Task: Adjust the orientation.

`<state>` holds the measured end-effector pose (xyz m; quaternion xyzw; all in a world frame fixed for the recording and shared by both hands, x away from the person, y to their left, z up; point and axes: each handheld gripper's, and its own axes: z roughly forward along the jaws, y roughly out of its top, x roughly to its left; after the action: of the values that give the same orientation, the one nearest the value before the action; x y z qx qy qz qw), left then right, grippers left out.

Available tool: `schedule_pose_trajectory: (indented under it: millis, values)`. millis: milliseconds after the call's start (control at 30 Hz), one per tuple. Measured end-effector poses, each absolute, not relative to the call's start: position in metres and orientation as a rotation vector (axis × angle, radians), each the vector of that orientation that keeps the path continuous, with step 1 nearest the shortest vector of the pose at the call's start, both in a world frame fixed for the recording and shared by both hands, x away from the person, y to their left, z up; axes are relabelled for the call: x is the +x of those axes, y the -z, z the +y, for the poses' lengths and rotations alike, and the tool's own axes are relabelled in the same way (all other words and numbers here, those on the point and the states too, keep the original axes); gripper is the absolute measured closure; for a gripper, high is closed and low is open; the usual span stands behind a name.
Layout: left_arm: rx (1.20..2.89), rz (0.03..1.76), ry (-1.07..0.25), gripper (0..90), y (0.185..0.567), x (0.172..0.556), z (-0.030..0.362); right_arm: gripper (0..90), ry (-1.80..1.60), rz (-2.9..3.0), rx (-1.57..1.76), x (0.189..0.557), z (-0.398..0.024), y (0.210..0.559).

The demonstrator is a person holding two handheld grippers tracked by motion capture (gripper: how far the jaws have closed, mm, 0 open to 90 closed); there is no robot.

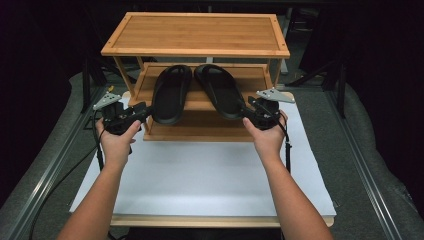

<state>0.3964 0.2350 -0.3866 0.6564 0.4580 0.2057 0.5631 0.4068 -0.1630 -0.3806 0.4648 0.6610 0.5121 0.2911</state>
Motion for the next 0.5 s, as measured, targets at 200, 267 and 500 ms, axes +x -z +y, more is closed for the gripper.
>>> schedule_pose_trajectory:
  millis: [200, 267, 500]
  values:
    - [1.560, 1.067, -0.467, 52.7, 0.389, 0.399, 0.226, 53.1, -1.370, 1.795, 1.241, 0.404, -0.158, 0.381]
    - [1.562, 1.070, -0.468, 52.7, 0.389, 0.400, 0.225, 52.8, -1.365, 1.796, 1.232, 0.403, -0.156, 0.381]
    - [1.562, 1.072, -0.488, 53.4, 0.390, 0.403, 0.217, 53.0, -1.339, 1.799, 1.215, 0.398, -0.148, 0.381]
